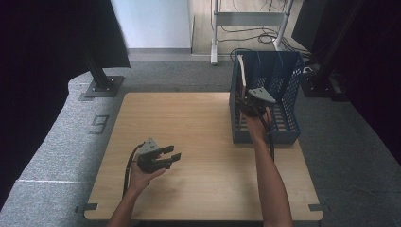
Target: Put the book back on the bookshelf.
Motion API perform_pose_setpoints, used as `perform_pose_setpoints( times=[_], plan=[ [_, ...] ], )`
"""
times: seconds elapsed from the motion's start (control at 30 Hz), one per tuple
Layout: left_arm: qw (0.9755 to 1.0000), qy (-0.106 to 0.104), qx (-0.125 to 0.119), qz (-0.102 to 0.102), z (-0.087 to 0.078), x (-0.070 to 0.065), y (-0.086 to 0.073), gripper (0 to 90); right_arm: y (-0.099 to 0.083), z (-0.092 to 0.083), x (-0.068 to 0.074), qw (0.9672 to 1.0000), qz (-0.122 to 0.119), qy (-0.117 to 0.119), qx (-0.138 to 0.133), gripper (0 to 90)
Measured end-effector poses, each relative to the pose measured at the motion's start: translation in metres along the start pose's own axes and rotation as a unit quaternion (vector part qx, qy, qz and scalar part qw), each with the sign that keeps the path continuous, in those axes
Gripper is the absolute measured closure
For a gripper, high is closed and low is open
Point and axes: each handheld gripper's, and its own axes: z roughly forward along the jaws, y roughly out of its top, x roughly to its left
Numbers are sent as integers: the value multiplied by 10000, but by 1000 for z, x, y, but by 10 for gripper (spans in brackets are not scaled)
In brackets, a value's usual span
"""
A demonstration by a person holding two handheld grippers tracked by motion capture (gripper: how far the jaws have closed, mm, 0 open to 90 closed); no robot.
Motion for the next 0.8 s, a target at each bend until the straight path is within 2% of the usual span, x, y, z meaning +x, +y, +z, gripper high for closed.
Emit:
perform_pose_setpoints(
  times=[0.23,0.37,0.57,0.8],
  plan=[
    [10000,-12,30,23,1,-1,0,500,-2,-7,-1,9999,39,106,31,478],
    [10000,-23,55,28,2,-2,0,500,-4,-11,3,9999,-41,149,-11,477],
    [10000,-29,55,53,3,-4,0,500,-10,-15,2,9998,-31,193,97,469],
    [10000,-22,62,60,4,-4,0,500,-9,-22,2,9996,-46,245,147,453]
  ],
)
